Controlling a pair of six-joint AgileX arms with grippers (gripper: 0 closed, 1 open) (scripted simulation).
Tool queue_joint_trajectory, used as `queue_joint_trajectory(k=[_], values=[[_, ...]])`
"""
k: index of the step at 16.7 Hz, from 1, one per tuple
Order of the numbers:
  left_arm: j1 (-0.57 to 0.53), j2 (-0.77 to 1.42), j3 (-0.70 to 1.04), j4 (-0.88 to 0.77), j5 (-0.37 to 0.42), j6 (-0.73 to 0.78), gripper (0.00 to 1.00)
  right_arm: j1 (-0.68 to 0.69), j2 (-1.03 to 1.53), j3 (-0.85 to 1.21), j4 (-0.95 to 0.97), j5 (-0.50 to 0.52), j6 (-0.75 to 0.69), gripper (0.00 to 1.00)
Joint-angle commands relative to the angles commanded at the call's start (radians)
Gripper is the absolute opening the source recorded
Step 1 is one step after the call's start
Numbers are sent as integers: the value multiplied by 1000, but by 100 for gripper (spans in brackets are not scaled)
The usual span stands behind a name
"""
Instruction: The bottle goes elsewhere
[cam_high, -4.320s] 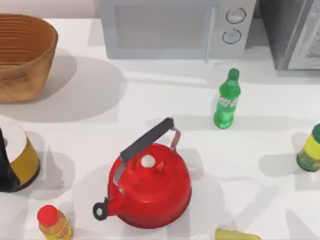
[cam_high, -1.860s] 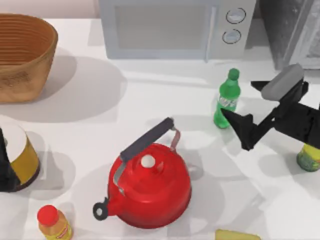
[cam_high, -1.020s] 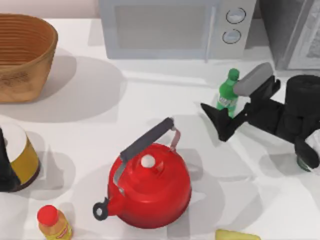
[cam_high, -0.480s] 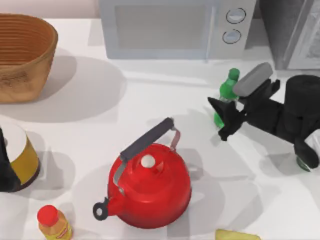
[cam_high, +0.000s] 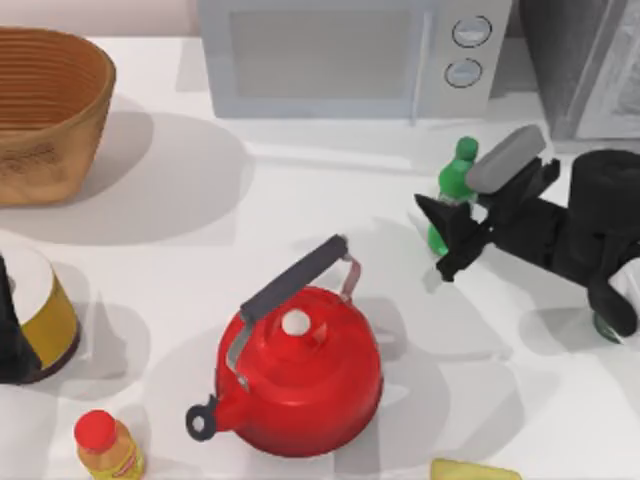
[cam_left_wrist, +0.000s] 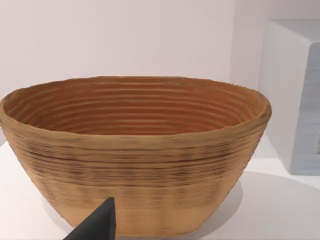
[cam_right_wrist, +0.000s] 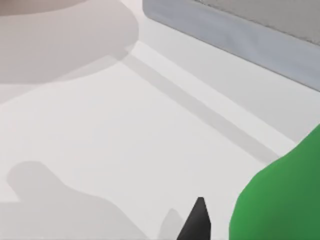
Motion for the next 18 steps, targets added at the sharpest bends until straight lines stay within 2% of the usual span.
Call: queue_joint_trajectory(k=[4, 7, 18], values=[[0, 0, 0, 0, 0, 0, 100, -11, -14, -1, -5, 0, -1, 0], [0, 0, 0, 0, 0, 0, 100, -86, -102, -18, -29, 5, -11, 0], [0, 0, 0, 0, 0, 0, 100, -652, -426, -308, -103, 47, 6, 0]])
